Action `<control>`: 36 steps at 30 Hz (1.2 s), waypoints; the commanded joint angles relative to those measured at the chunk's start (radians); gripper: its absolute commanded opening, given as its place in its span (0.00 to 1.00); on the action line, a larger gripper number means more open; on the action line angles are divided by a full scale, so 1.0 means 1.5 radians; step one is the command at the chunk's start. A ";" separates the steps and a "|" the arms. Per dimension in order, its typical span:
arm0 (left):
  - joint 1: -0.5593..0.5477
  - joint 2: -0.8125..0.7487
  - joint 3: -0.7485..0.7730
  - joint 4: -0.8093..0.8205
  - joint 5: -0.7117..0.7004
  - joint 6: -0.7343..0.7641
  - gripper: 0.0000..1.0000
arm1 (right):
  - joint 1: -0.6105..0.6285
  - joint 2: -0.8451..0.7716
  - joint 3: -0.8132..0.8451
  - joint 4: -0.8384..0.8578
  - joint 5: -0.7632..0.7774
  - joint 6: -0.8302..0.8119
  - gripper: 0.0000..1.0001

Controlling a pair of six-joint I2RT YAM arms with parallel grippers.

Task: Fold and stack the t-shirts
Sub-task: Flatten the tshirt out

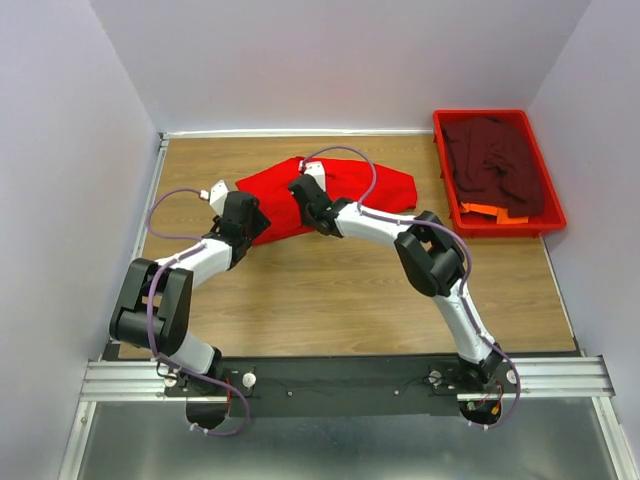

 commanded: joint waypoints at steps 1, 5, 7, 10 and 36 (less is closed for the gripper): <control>0.001 0.013 -0.008 0.030 0.012 -0.007 0.65 | -0.001 -0.052 -0.012 -0.011 0.041 -0.003 0.12; 0.001 0.020 -0.006 0.042 0.025 -0.001 0.62 | -0.002 -0.070 -0.016 -0.011 0.018 -0.004 0.07; 0.001 0.023 -0.008 0.044 0.027 0.000 0.59 | -0.001 -0.085 -0.026 -0.011 0.012 -0.001 0.01; 0.001 0.024 -0.013 0.046 0.022 0.000 0.59 | -0.001 -0.109 -0.043 -0.012 0.011 0.002 0.00; 0.002 -0.052 -0.028 0.024 0.022 -0.001 0.56 | -0.127 -0.630 -0.422 -0.083 0.210 0.005 0.01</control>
